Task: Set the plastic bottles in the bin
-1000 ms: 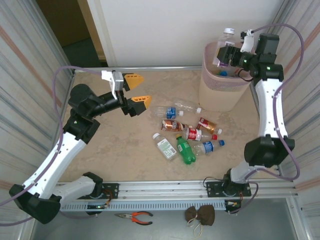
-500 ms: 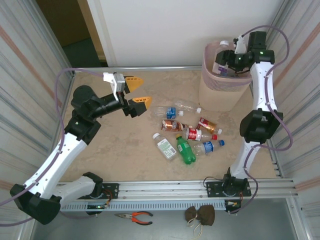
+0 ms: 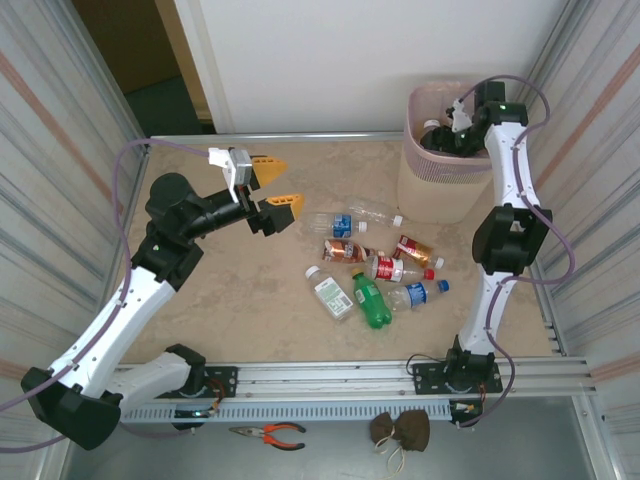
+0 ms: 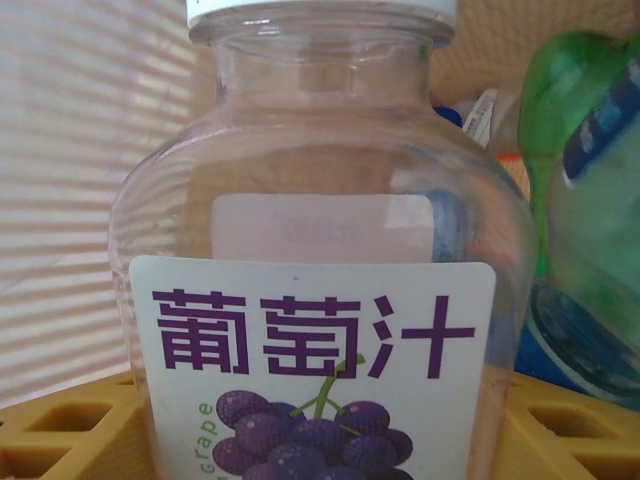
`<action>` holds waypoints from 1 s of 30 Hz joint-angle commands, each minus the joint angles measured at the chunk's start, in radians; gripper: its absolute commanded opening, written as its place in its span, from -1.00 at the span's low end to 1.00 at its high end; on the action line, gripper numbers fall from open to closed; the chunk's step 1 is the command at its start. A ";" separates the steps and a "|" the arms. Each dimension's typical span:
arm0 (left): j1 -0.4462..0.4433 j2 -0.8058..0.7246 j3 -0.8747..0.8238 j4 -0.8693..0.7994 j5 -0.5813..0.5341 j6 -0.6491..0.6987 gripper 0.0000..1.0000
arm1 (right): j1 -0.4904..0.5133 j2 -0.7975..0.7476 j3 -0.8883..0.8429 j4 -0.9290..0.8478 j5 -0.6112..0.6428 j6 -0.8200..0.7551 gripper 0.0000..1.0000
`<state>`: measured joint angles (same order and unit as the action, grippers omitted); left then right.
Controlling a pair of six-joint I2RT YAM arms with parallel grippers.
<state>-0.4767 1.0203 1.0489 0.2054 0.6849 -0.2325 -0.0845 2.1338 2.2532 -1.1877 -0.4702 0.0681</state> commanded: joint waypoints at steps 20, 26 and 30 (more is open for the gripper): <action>0.010 -0.044 -0.015 -0.014 -0.022 -0.005 0.84 | 0.048 0.144 0.071 -0.128 0.248 -0.089 0.67; 0.011 -0.051 -0.016 -0.017 -0.025 -0.009 0.84 | 0.054 0.070 0.076 -0.108 0.234 -0.080 0.83; 0.011 -0.057 -0.017 -0.015 -0.025 -0.010 0.84 | 0.049 0.007 0.076 -0.099 0.221 -0.068 0.88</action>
<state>-0.4744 0.9886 1.0374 0.1814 0.6674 -0.2363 -0.0326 2.2189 2.3188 -1.2678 -0.2577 -0.0082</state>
